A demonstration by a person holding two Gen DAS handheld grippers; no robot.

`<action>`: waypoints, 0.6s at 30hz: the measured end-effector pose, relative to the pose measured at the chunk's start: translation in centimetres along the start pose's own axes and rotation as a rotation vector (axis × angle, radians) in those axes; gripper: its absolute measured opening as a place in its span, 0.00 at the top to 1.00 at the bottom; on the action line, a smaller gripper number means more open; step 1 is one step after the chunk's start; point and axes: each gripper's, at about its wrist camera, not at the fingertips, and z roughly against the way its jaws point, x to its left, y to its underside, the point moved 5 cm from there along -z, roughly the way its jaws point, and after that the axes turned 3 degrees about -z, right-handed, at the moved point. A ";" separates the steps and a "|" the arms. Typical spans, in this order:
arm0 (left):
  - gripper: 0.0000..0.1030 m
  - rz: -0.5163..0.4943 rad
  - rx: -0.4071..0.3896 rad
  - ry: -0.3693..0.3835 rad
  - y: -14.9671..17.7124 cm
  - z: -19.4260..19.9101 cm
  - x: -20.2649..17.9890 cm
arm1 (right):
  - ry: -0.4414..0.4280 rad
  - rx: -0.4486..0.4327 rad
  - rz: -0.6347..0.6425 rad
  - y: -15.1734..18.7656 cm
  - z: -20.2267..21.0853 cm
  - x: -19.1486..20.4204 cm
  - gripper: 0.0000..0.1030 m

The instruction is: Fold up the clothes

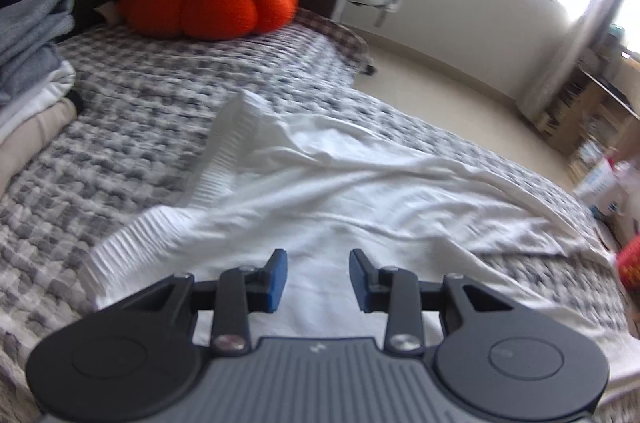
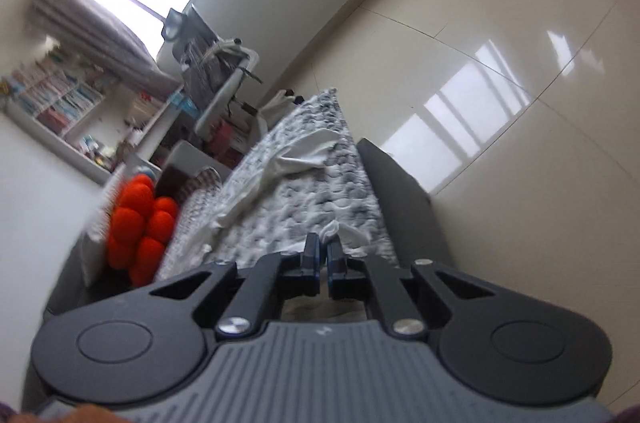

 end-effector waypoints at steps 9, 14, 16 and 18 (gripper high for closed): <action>0.52 0.015 0.028 0.015 0.5 -0.4 1.1 | 0.313 0.033 0.096 2.0 -1.5 -3.5 0.86; 0.42 0.044 -0.014 -0.031 -1.1 0.0 2.8 | 0.253 -0.015 0.250 1.5 -2.1 -0.5 0.85; 0.36 0.050 -0.034 -0.040 -2.1 0.3 3.8 | 0.220 -0.020 0.315 1.3 -3.2 1.6 0.71; 0.36 0.074 -0.050 -0.049 -3.2 0.2 5.3 | 0.219 -0.015 0.398 1.6 -5.0 3.9 0.69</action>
